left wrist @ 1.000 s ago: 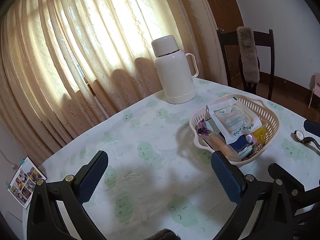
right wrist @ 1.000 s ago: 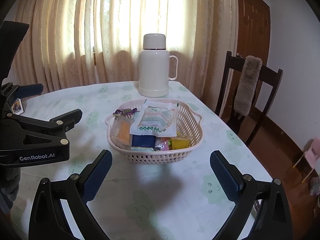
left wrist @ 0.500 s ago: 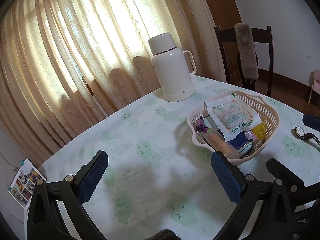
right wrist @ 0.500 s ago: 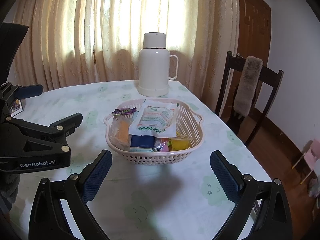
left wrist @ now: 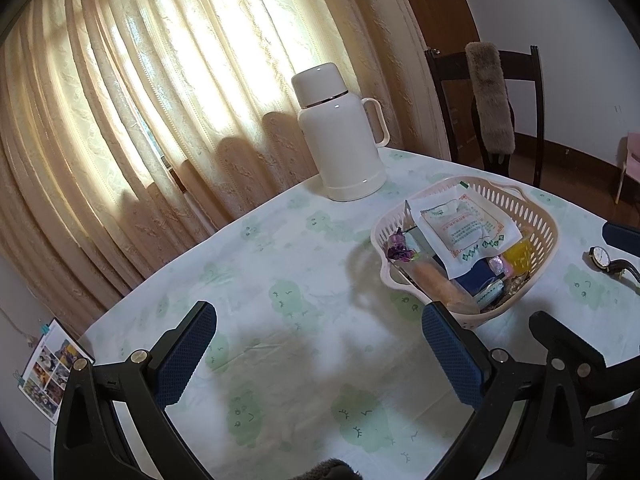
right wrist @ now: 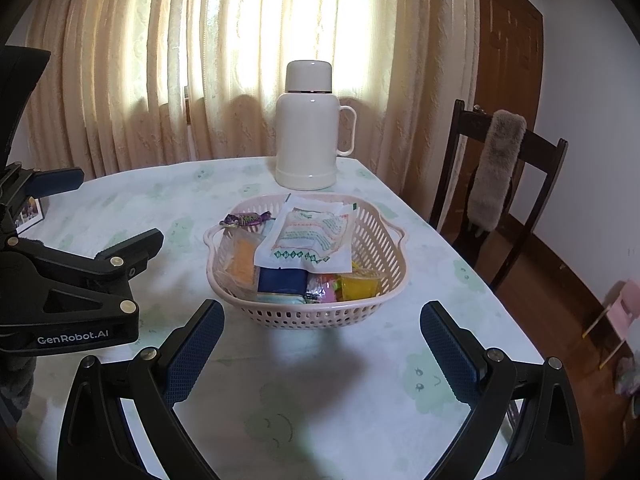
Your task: Organize snacks
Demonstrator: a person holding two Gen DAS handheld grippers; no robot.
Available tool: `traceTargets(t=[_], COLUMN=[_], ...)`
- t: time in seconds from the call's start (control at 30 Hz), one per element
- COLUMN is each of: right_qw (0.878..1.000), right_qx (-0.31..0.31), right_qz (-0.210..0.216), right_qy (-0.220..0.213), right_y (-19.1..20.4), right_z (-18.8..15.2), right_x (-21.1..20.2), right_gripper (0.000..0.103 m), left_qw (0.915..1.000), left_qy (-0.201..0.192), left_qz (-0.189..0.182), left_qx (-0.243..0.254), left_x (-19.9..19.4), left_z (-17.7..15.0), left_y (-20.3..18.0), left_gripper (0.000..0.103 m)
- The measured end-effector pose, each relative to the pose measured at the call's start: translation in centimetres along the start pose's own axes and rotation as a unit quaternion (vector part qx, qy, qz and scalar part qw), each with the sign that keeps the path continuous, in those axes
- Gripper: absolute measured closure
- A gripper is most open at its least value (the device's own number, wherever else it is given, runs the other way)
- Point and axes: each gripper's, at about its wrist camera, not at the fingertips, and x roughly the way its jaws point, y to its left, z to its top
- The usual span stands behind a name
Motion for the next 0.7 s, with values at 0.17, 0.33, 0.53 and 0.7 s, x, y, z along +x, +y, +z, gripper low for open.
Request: traceTargets(t=[0.17, 0.33, 0.53, 0.7], right_qw=[1.0, 1.0, 1.0, 1.0], right_qx=[-0.001, -0.001, -0.002, -0.001], right_qz=[0.0, 0.0, 0.0, 0.003], right_qy=[0.001, 0.002, 0.002, 0.002], right_y=[0.01, 0.01, -0.02, -0.19], right_z=[-0.02, -0.05, -0.08, -0.24], right_x=[0.09, 0.25, 0.35, 0.19], right_gripper=[0.005, 0.005, 0.005, 0.005], left_qw=[1.0, 1.0, 1.0, 0.9998], left_qy=[0.003, 0.005, 0.005, 0.019], left_qz=[0.001, 0.001, 0.002, -0.004], left_qx=[0.003, 0.006, 0.006, -0.008], left_x=[0.19, 0.36, 0.37, 0.68], left_z=[-0.14, -0.3, -0.16, -0.53], left_y=[-0.12, -0.07, -0.14, 0.64], left_gripper=[0.001, 0.001, 0.001, 0.001])
